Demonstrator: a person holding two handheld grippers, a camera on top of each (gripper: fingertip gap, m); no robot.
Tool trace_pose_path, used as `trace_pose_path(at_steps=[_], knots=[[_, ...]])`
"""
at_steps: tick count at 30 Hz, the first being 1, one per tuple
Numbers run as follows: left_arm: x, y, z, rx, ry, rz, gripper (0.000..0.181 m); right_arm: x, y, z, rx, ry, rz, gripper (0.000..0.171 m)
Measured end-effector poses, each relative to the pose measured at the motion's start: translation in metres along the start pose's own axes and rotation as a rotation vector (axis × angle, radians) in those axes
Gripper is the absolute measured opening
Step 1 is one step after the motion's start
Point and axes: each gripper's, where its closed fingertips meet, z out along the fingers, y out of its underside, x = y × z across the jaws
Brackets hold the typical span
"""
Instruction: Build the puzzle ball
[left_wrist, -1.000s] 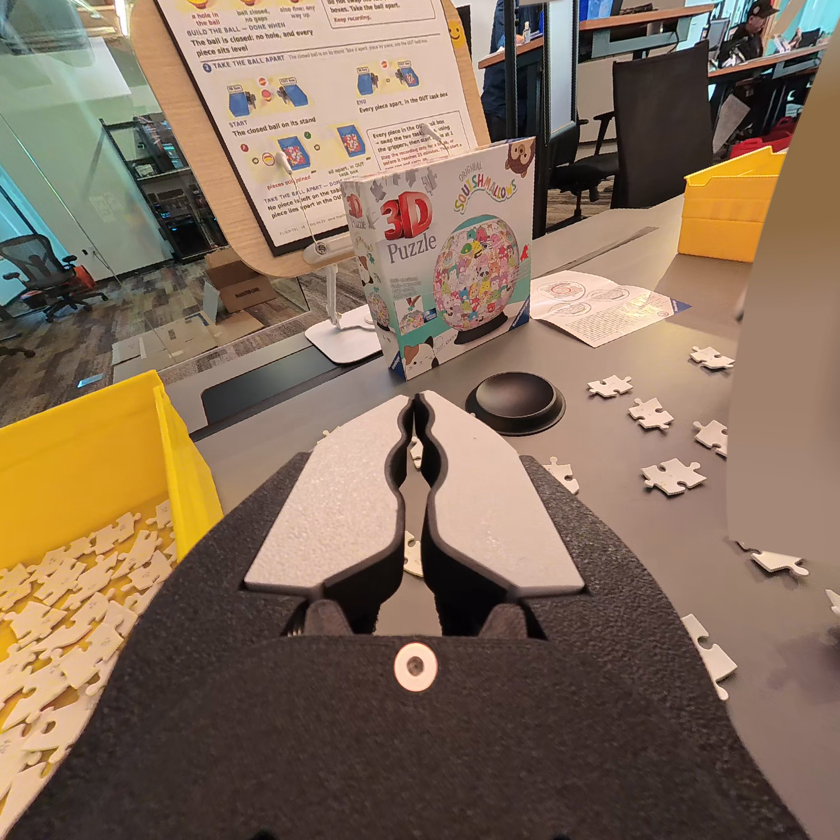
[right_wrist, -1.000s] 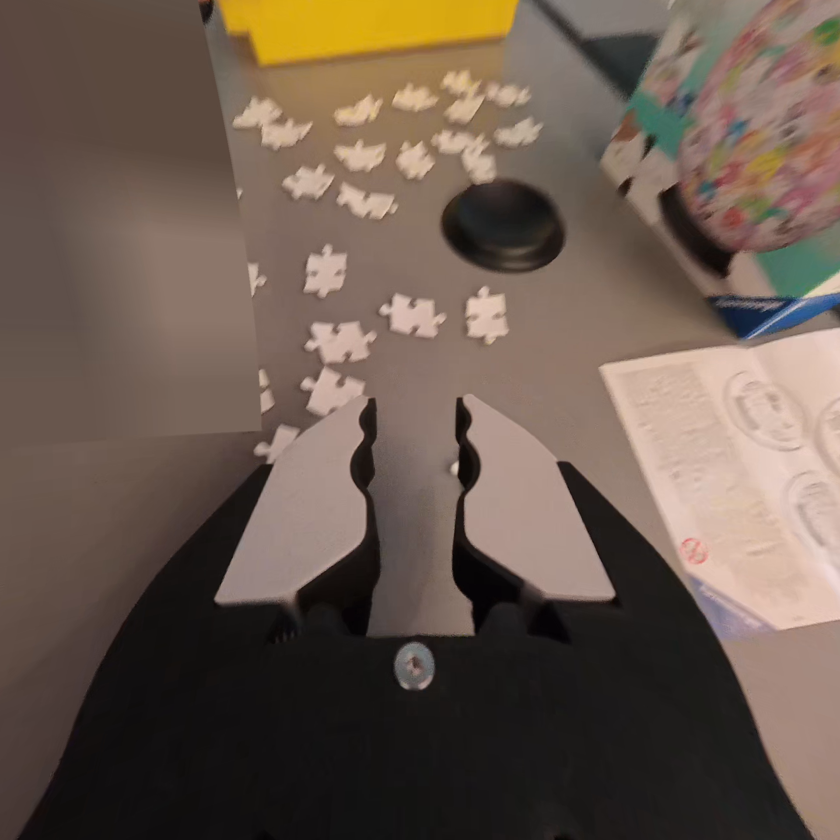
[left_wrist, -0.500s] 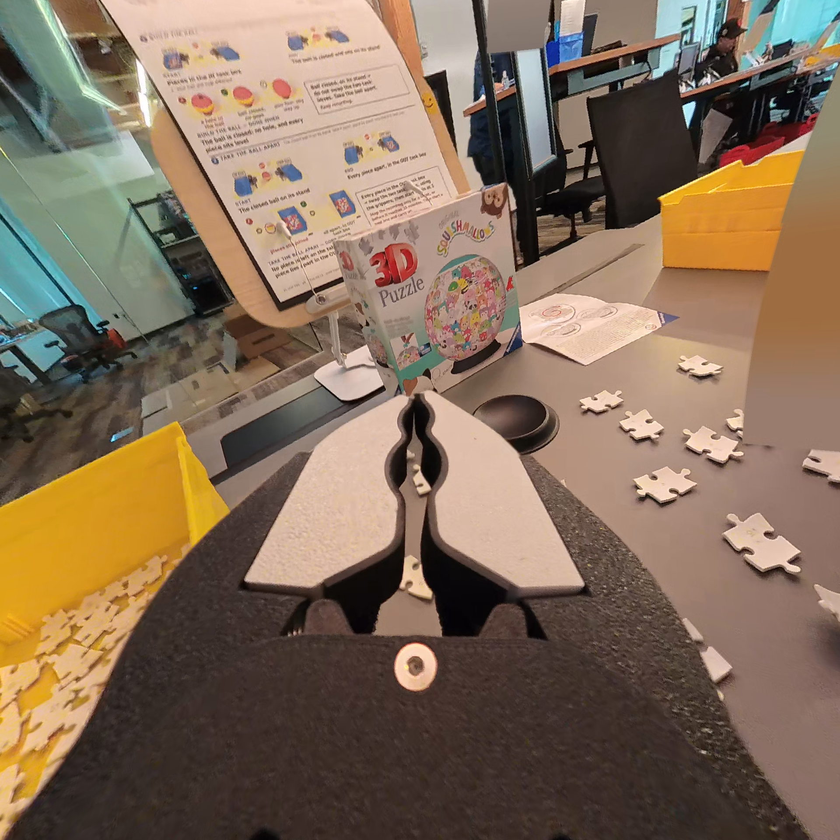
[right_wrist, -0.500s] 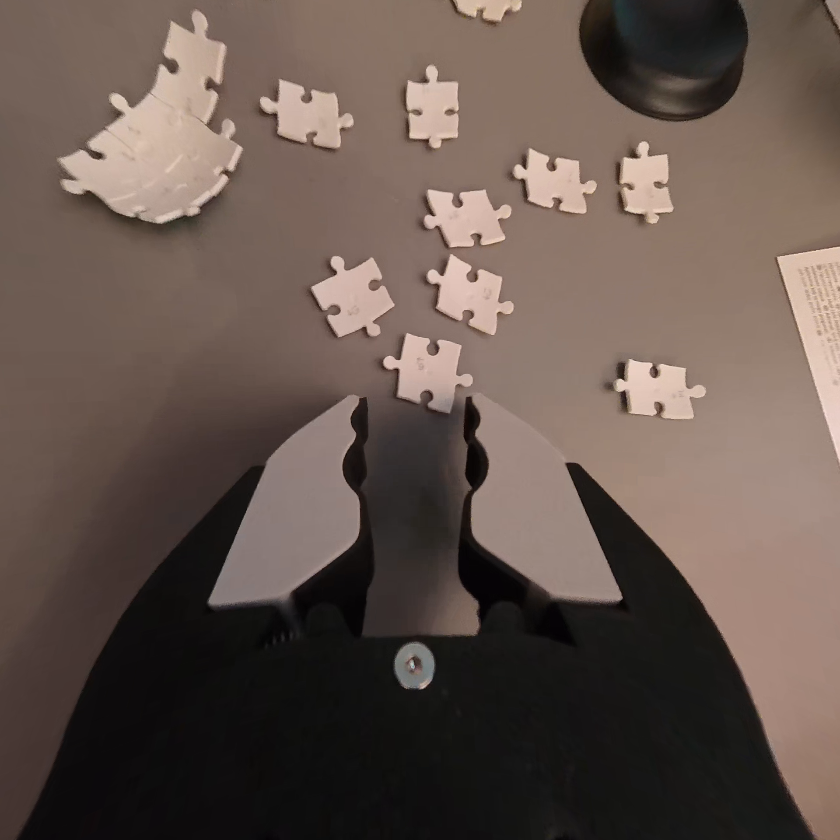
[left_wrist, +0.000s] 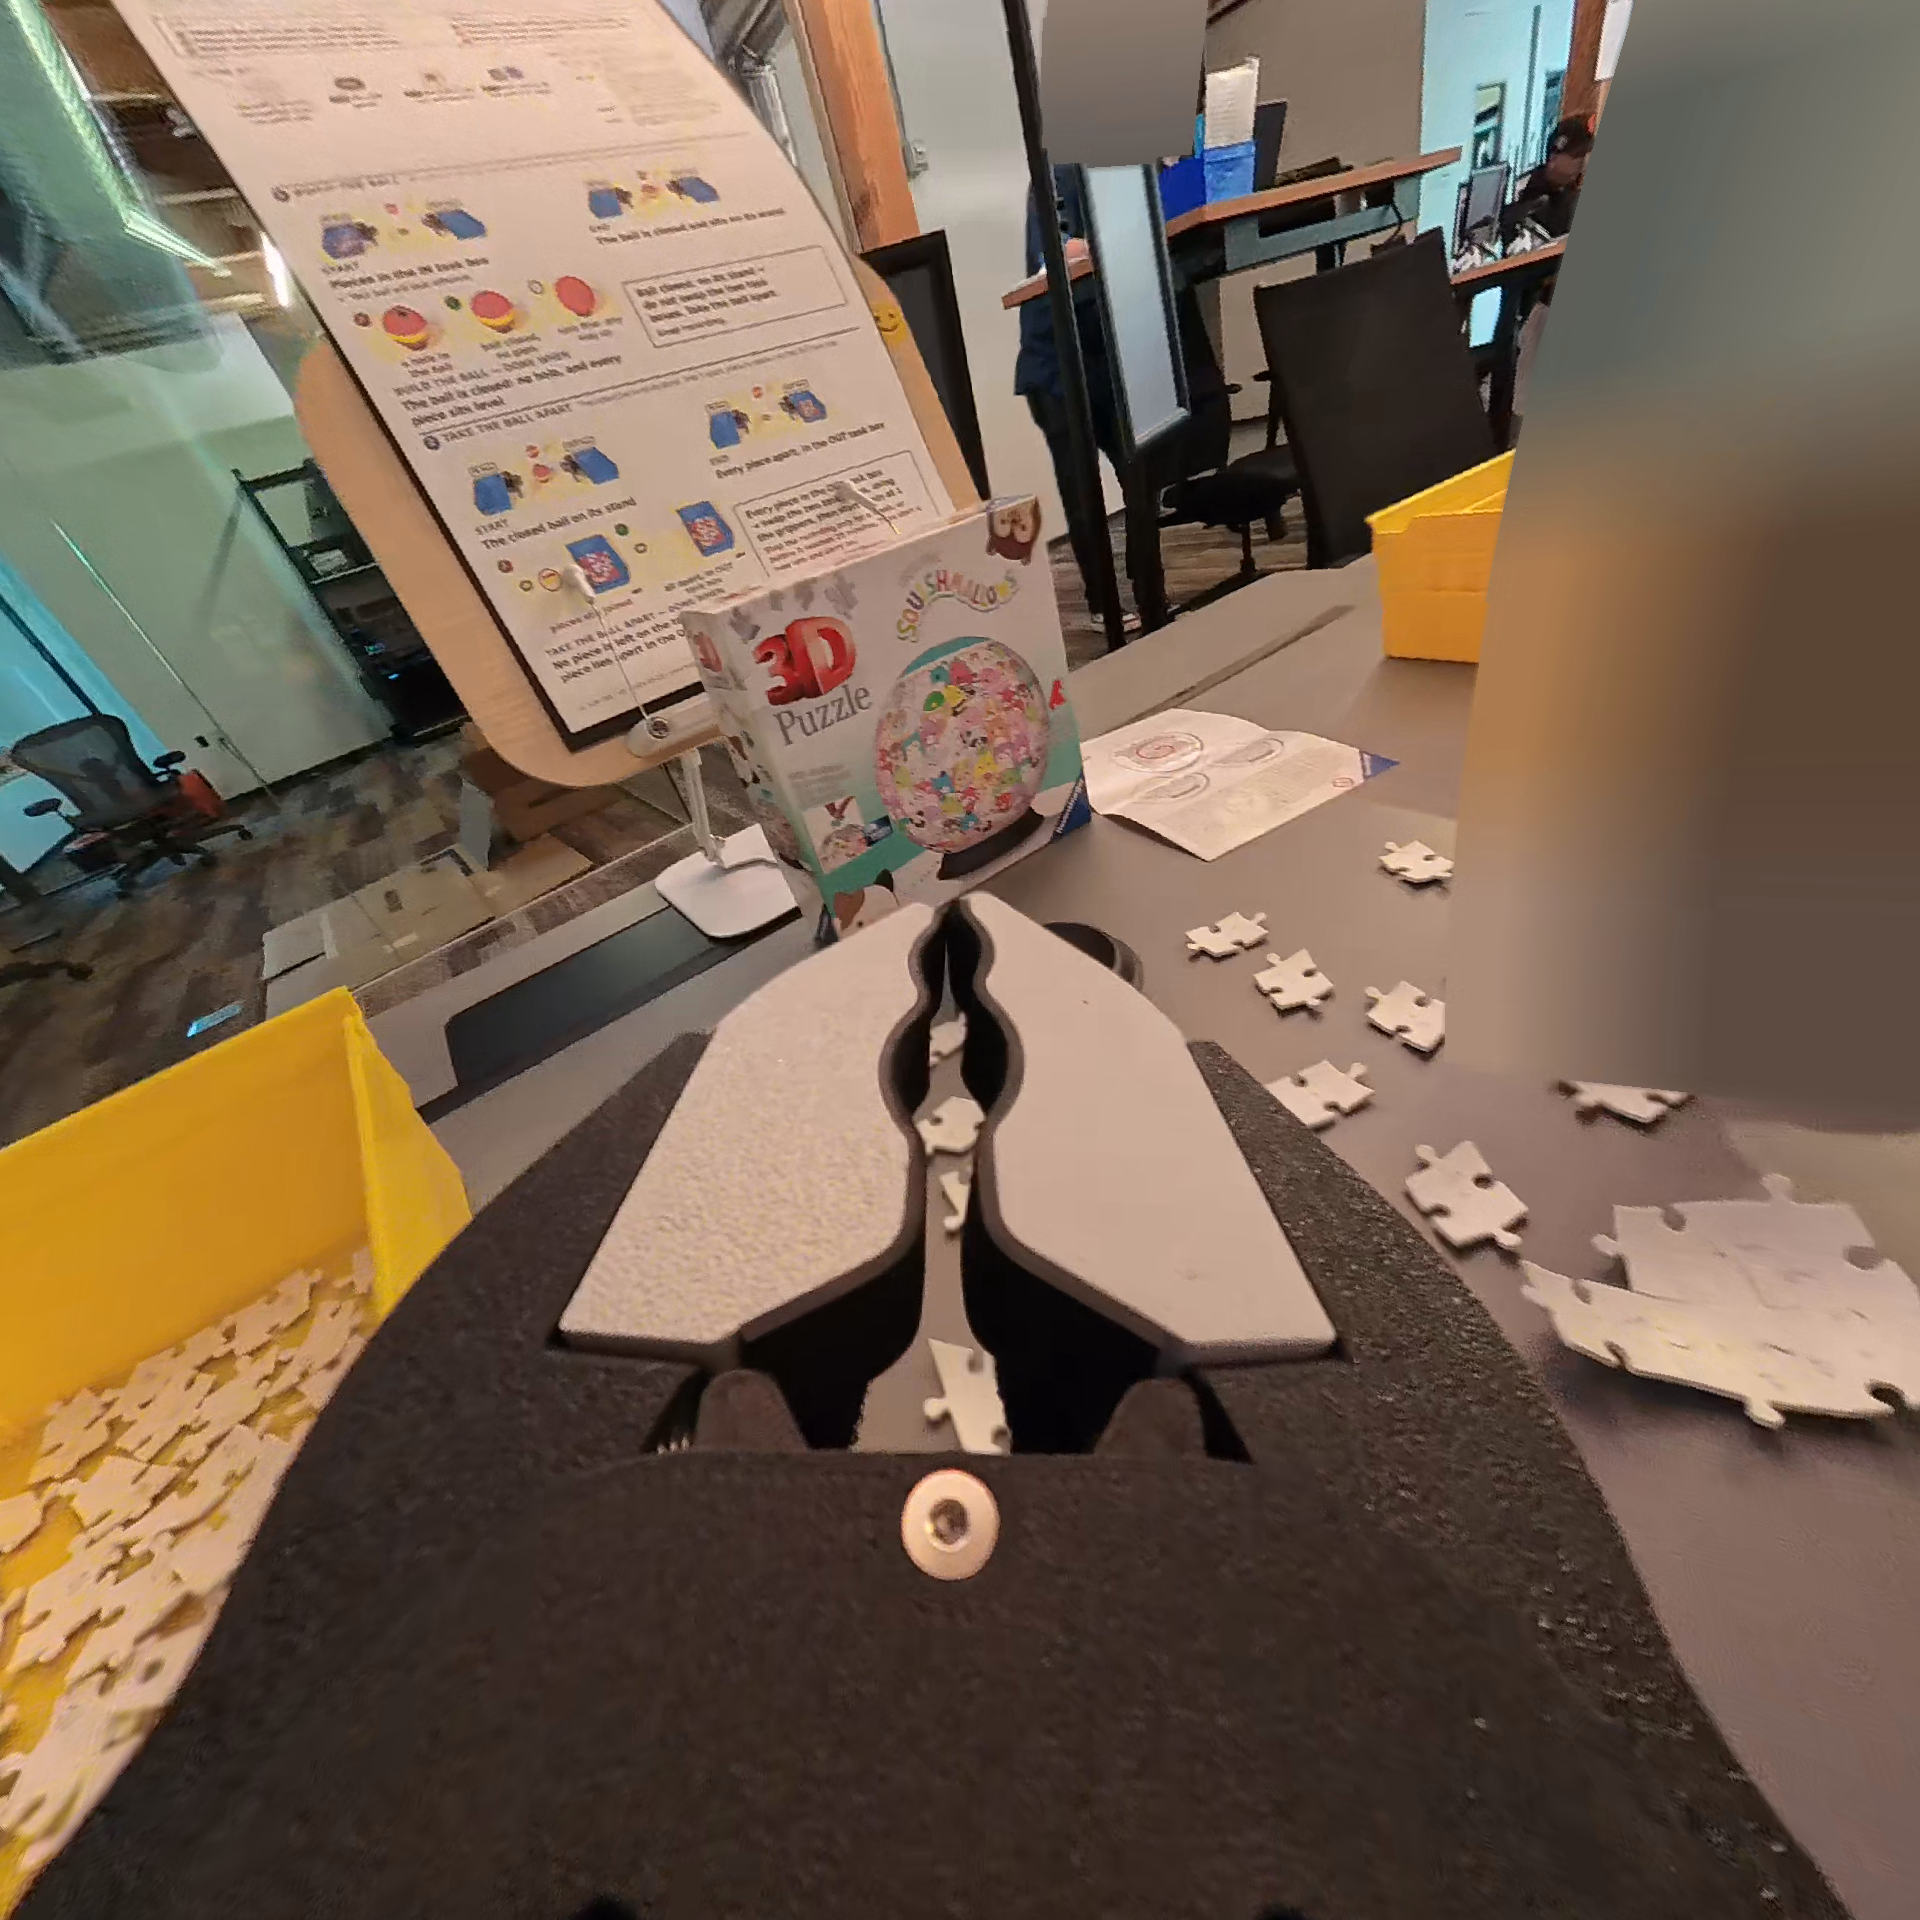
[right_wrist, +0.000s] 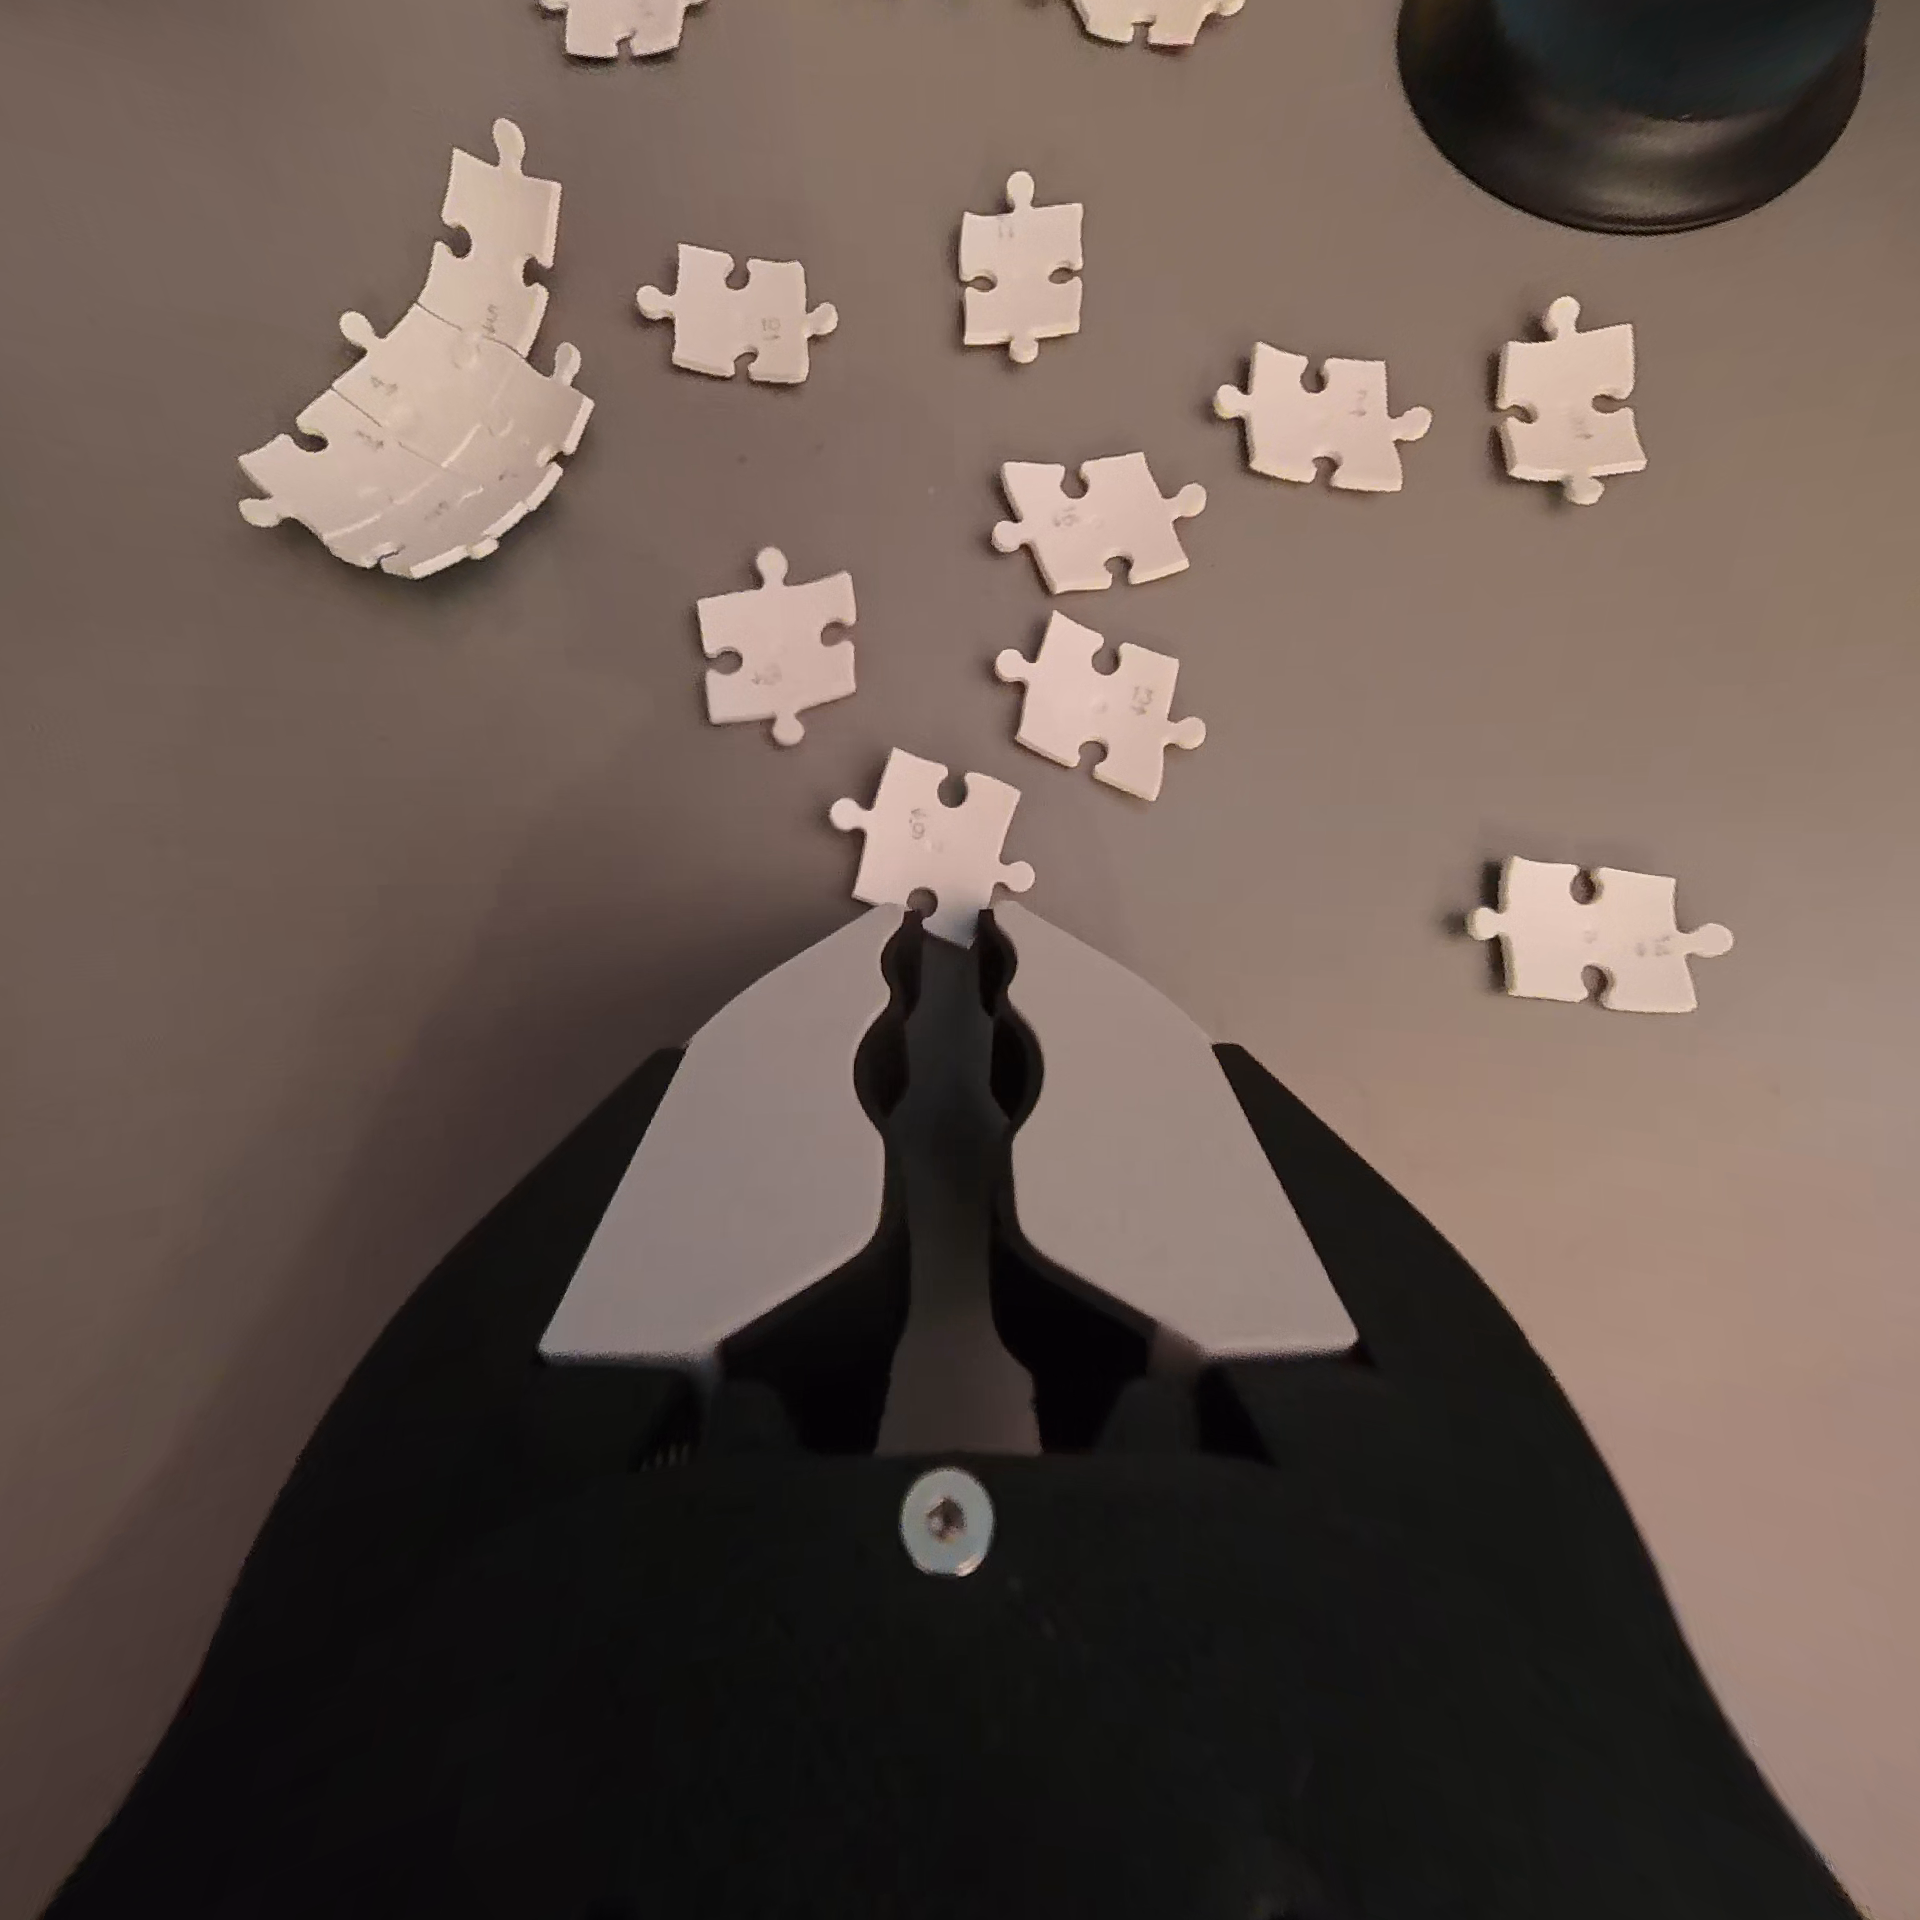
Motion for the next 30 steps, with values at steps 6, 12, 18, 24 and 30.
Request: trace_pose_path(at_steps=[6, 12, 18, 24, 30], knots=[[0.033, 0.006, -0.015, -0.039, 0.047, 0.021, 0.000, -0.001, -0.003, 0.000, 0.014, -0.019, -0.025, 0.011], [0.056, 0.012, -0.017, -0.092, 0.105, 0.025, 0.000, -0.003, -0.002, -0.003, -0.024, -0.040, -0.070, 0.002], [0.075, 0.014, -0.020, -0.119, 0.148, 0.018, 0.000, -0.011, -0.011, -0.003, 0.026, -0.087, 0.017, 0.030], [0.091, 0.019, -0.017, -0.149, 0.189, 0.031, 0.000, -0.009, -0.006, 0.005, -0.031, -0.068, -0.040, 0.018], [0.114, 0.032, -0.004, -0.225, 0.280, 0.002, 0.000, -0.012, -0.011, 0.007, -0.031, -0.141, -0.201, 0.009]])
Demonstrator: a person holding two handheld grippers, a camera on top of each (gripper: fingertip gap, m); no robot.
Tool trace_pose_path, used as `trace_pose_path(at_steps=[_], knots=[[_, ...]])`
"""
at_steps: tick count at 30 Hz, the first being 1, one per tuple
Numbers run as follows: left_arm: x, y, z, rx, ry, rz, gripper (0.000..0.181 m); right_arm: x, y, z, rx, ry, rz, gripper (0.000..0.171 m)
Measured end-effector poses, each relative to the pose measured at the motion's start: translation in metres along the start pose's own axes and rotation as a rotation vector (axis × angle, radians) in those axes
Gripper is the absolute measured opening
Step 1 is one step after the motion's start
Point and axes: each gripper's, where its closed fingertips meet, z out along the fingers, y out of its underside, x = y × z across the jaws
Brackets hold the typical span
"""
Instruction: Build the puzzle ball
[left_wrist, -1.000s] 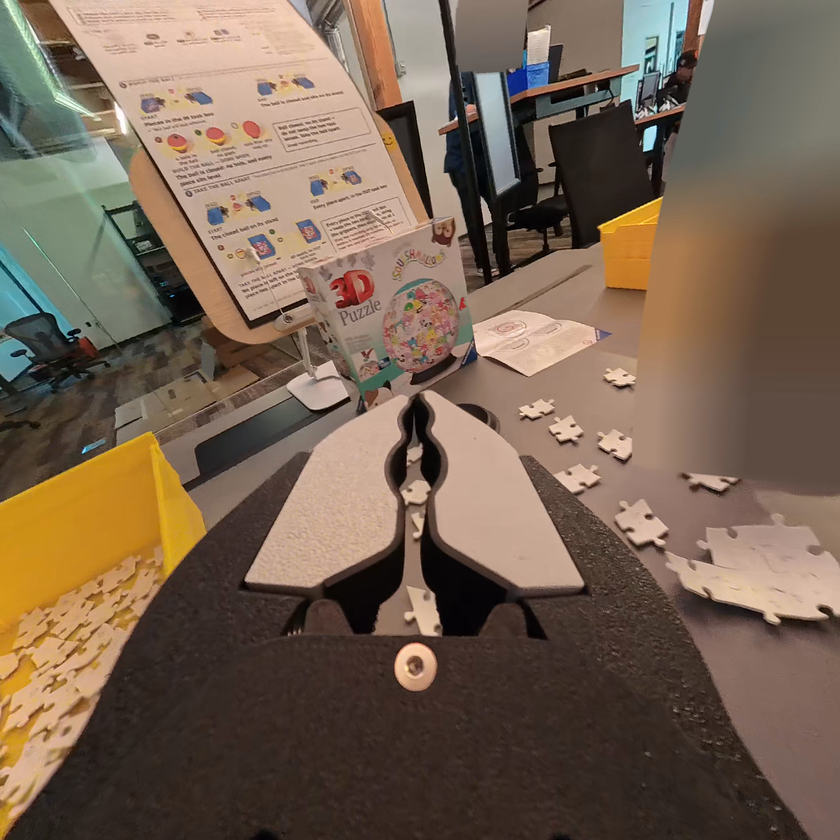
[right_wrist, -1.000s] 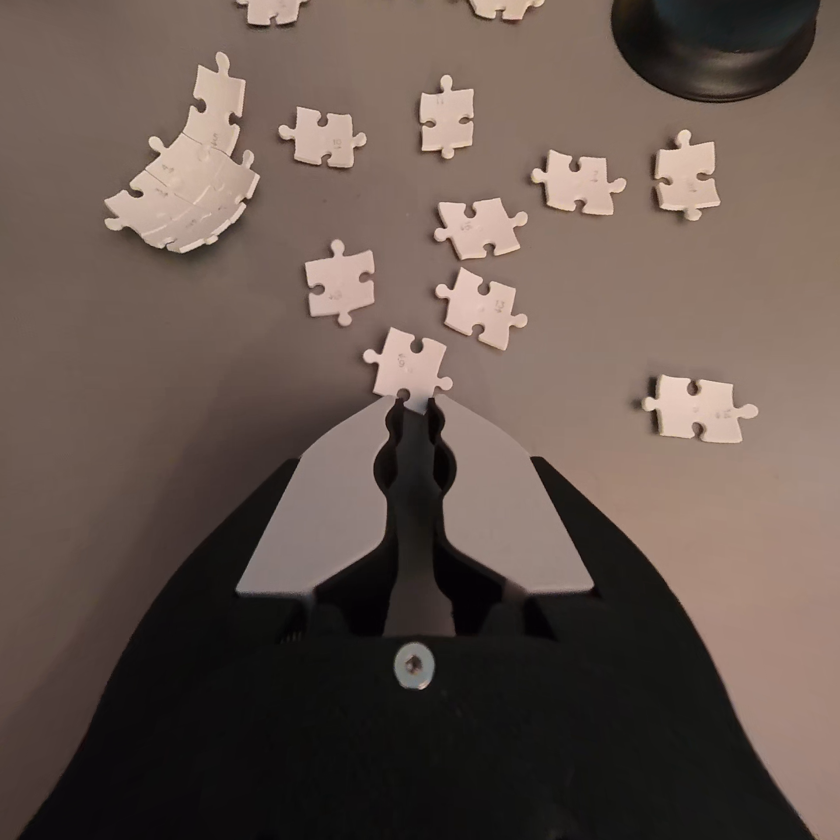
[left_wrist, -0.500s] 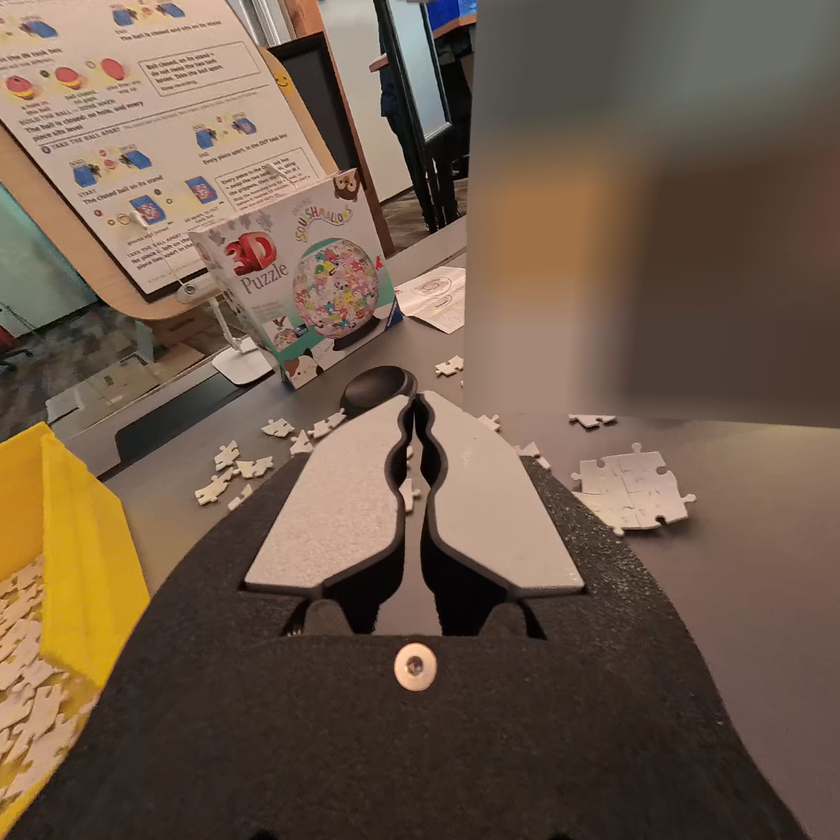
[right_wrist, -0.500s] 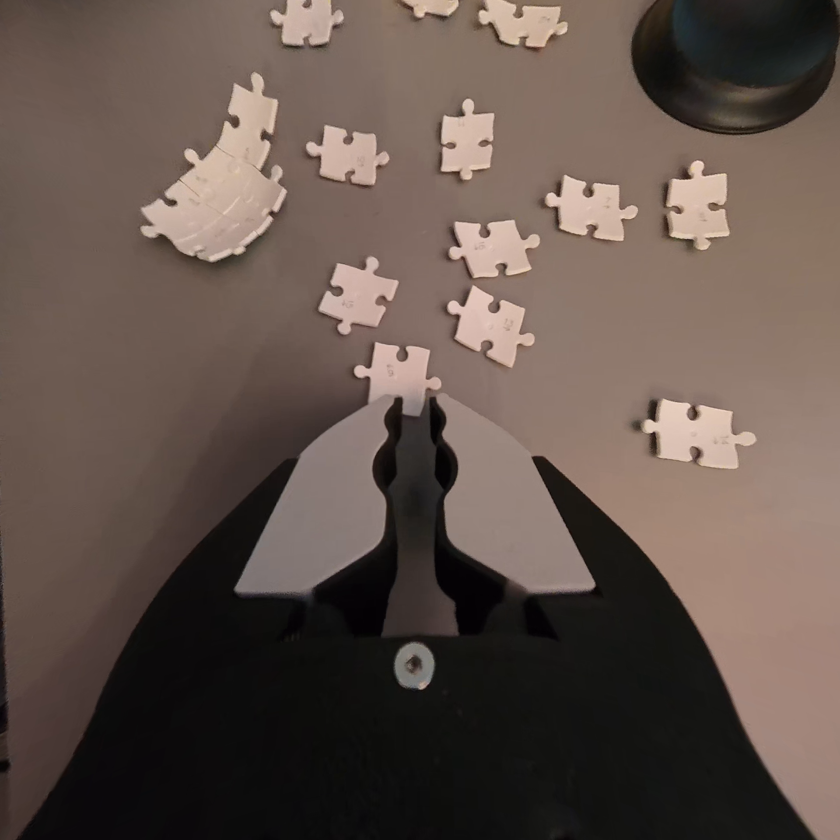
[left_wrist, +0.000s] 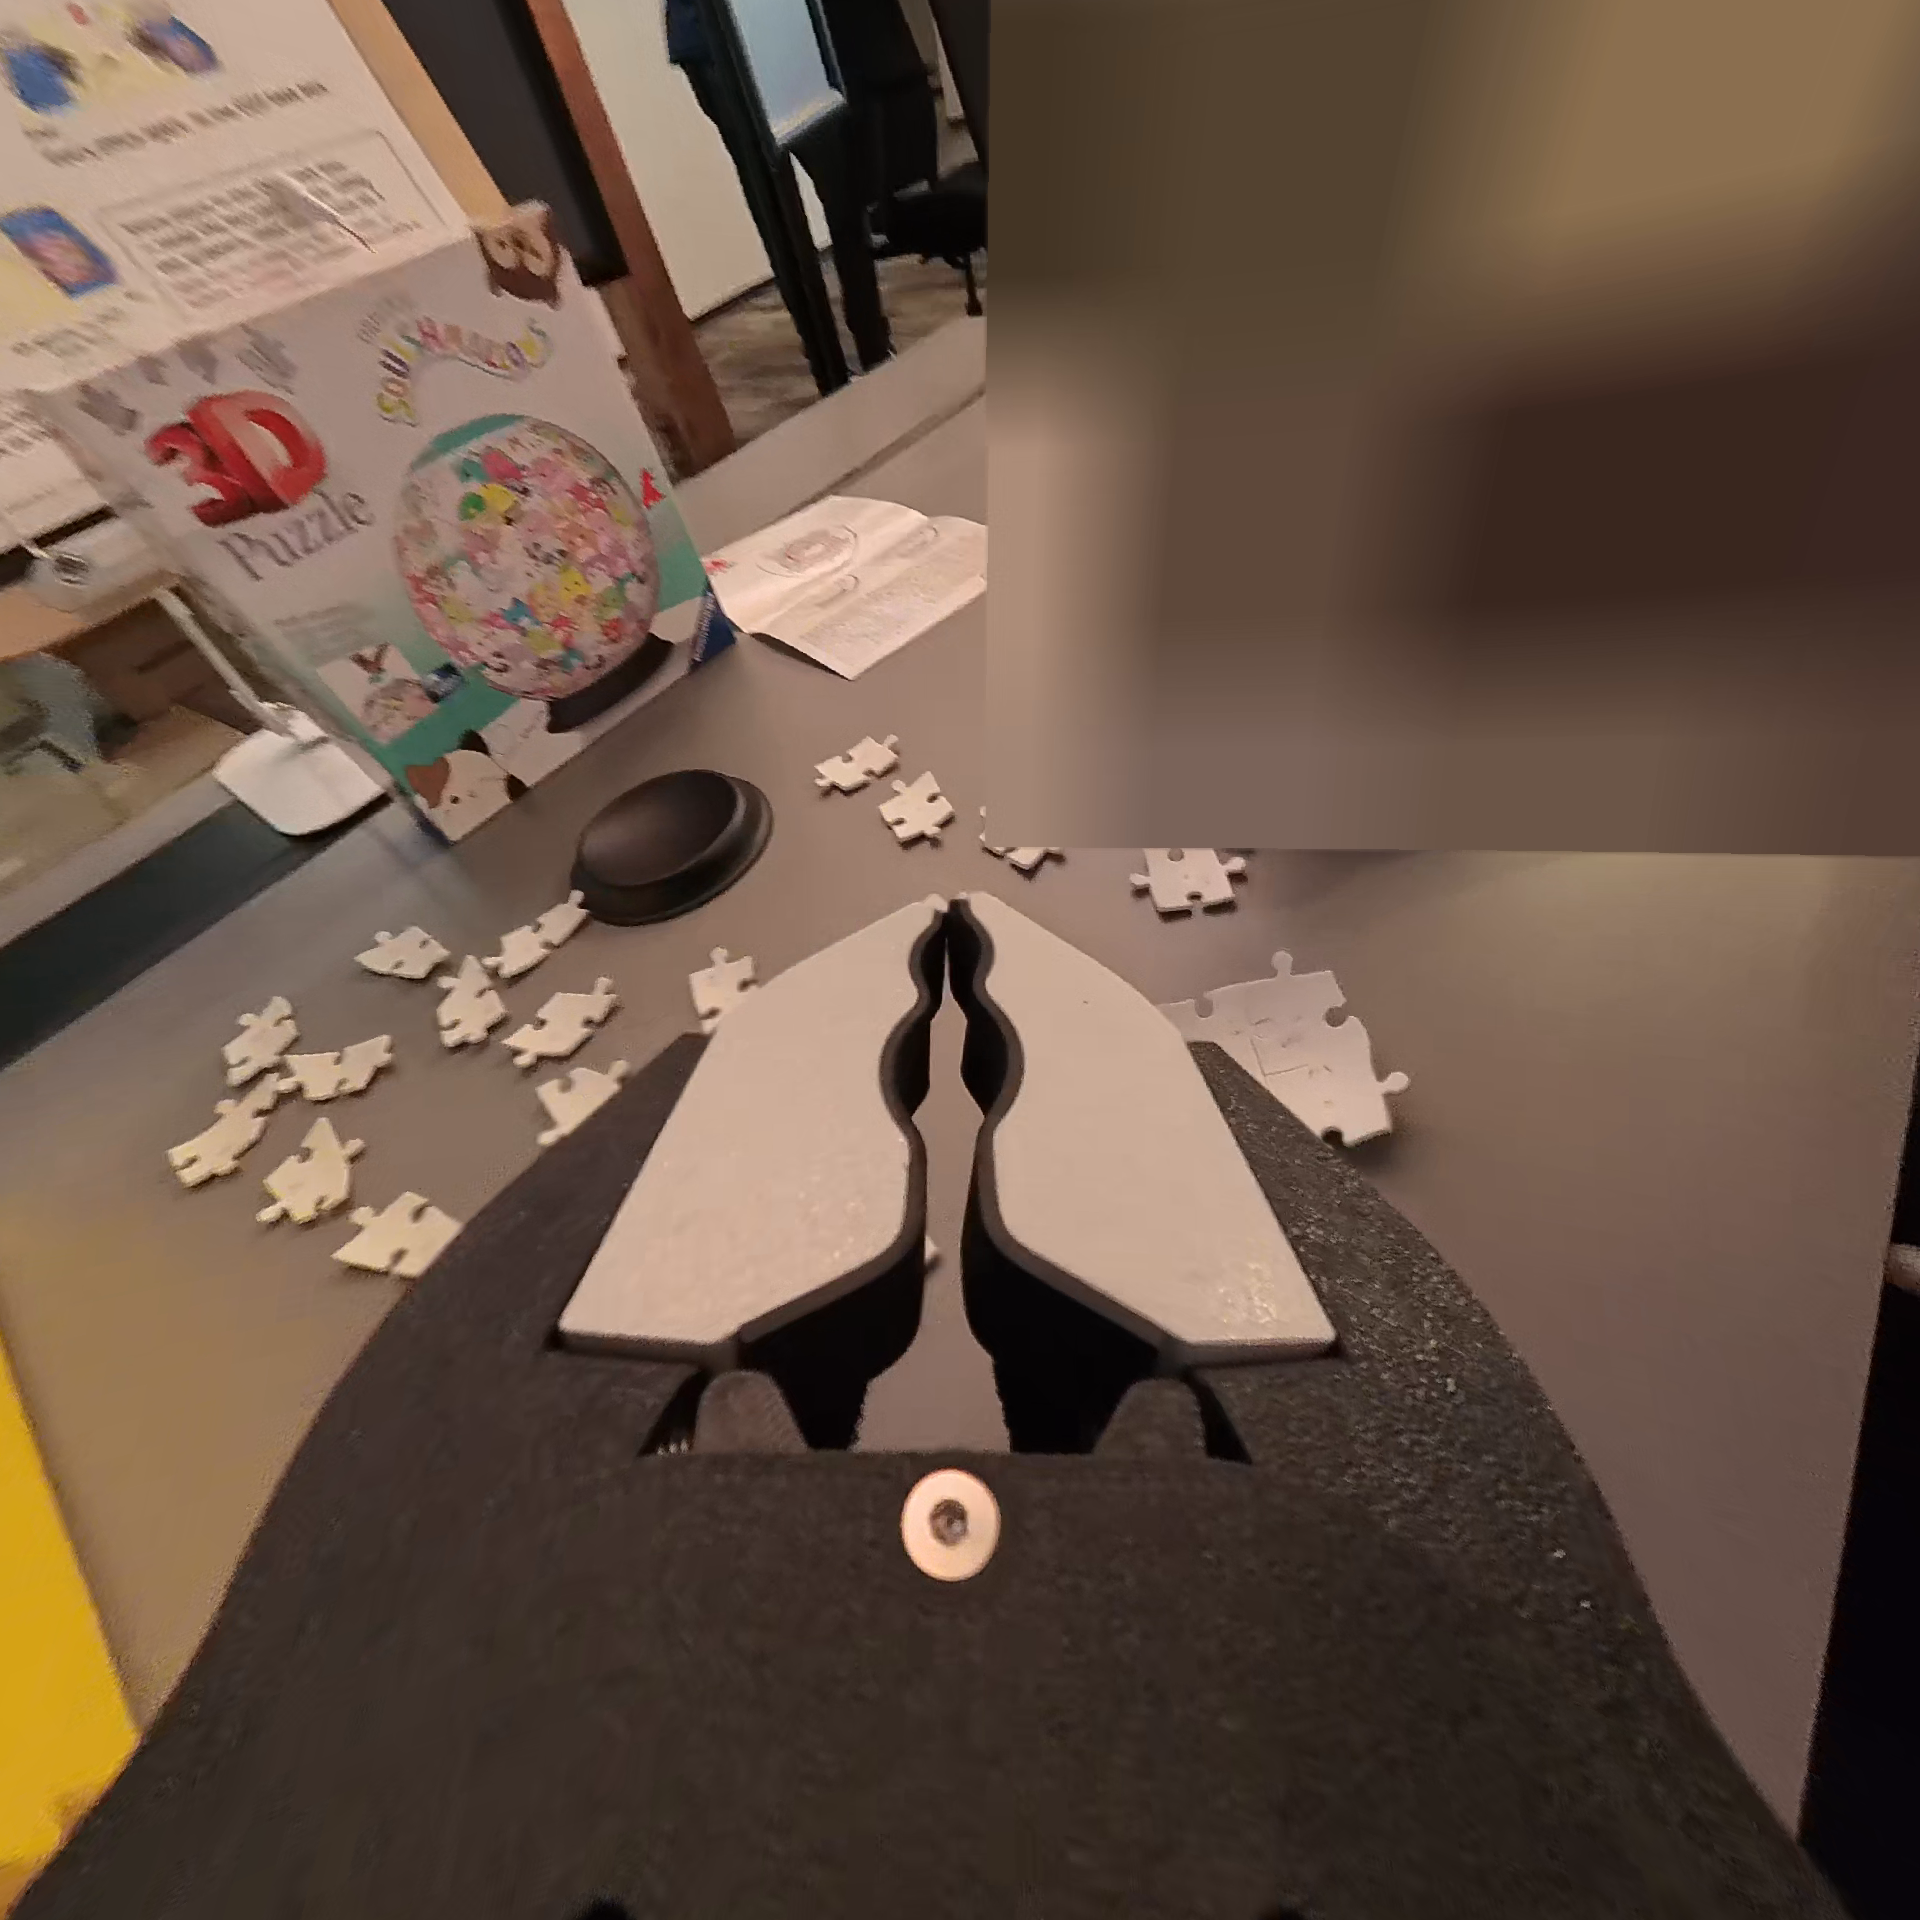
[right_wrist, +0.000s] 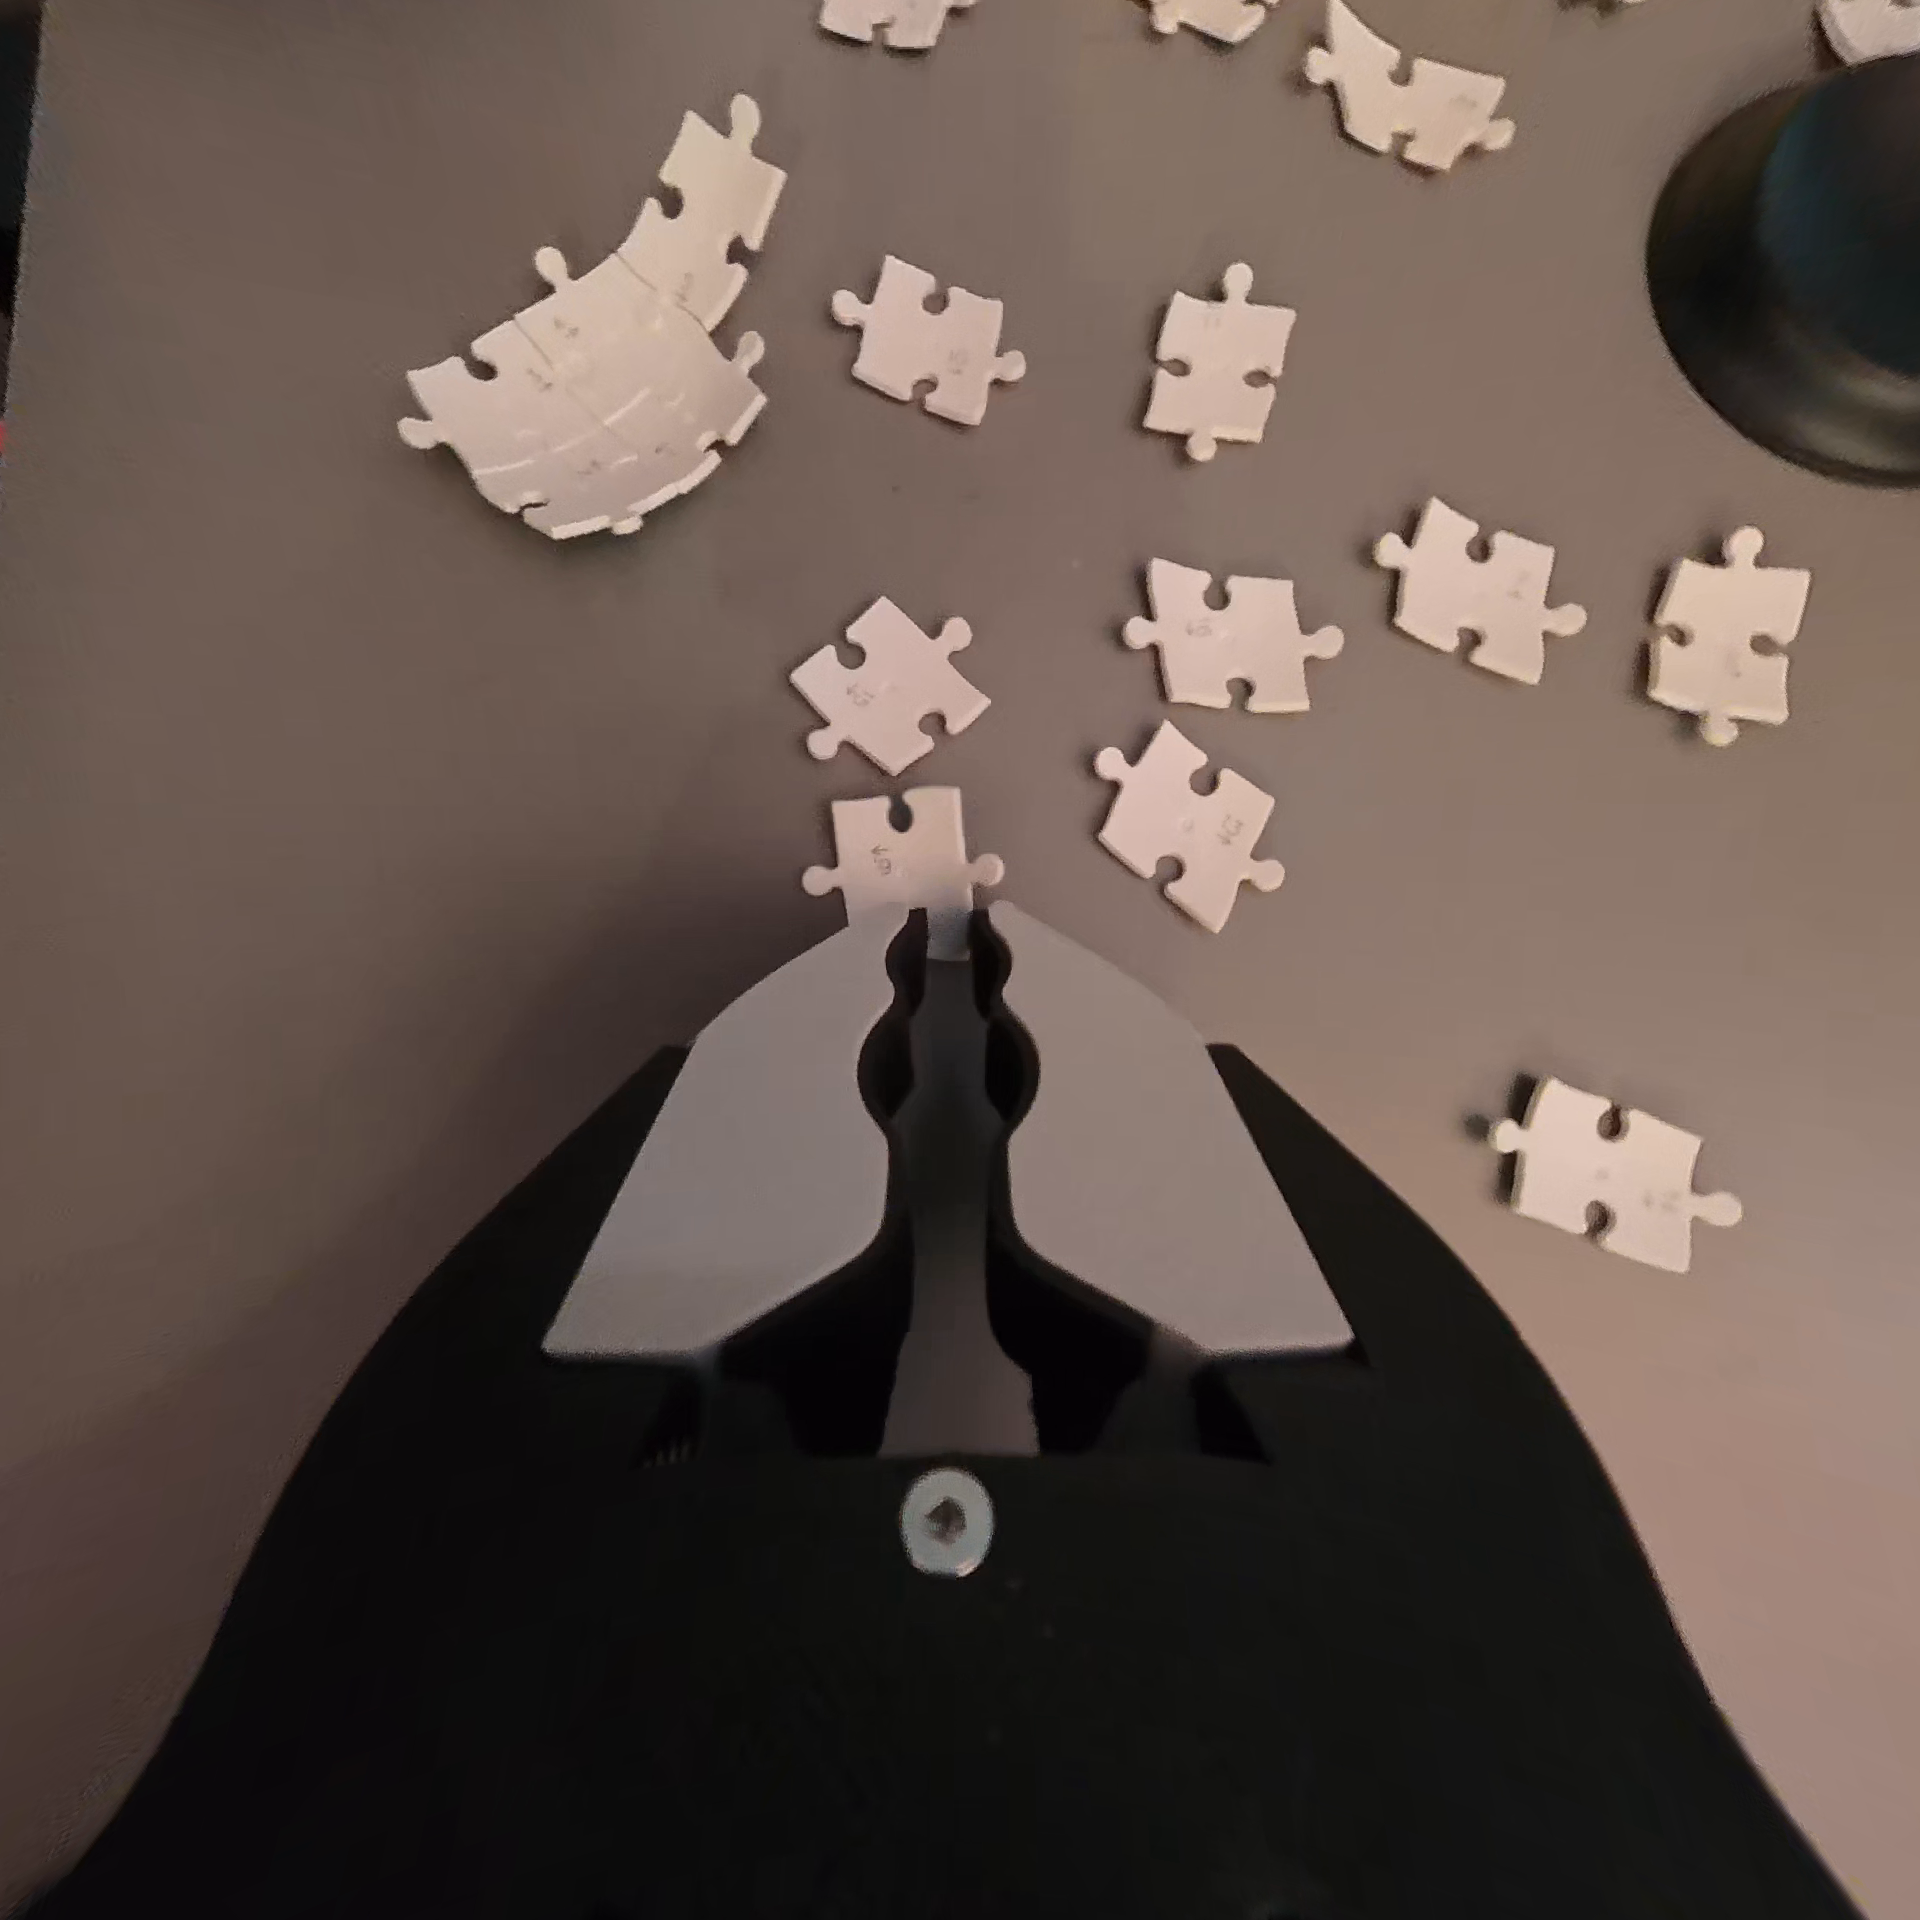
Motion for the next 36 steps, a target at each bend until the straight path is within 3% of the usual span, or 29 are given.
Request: trace_pose_path(at_steps=[7, 12, 20, 25, 36], knots=[[0.014, -0.001, 0.033, -0.124, 0.115, -0.017, 0.002, -0.002, -0.029, -0.017, 0.101, -0.077, -0.058, 0.003], [0.022, -0.012, 0.058, -0.162, 0.233, -0.054, 0.011, -0.003, -0.047, -0.031, 0.046, -0.117, -0.148, 0.003], [0.036, -0.036, 0.084, -0.168, 0.397, -0.079, 0.015, 0.011, -0.098, -0.054, -0.043, -0.222, -0.106, 0.003], [0.024, -0.039, 0.092, -0.195, 0.355, -0.106, 0.002, 0.017, -0.093, -0.050, -0.181, -0.226, -0.155, 0.003], [0.024, -0.022, 0.099, -0.303, 0.415, -0.193, 0.009, 0.020, -0.087, -0.034, -0.292, -0.235, -0.217, 0.003]])
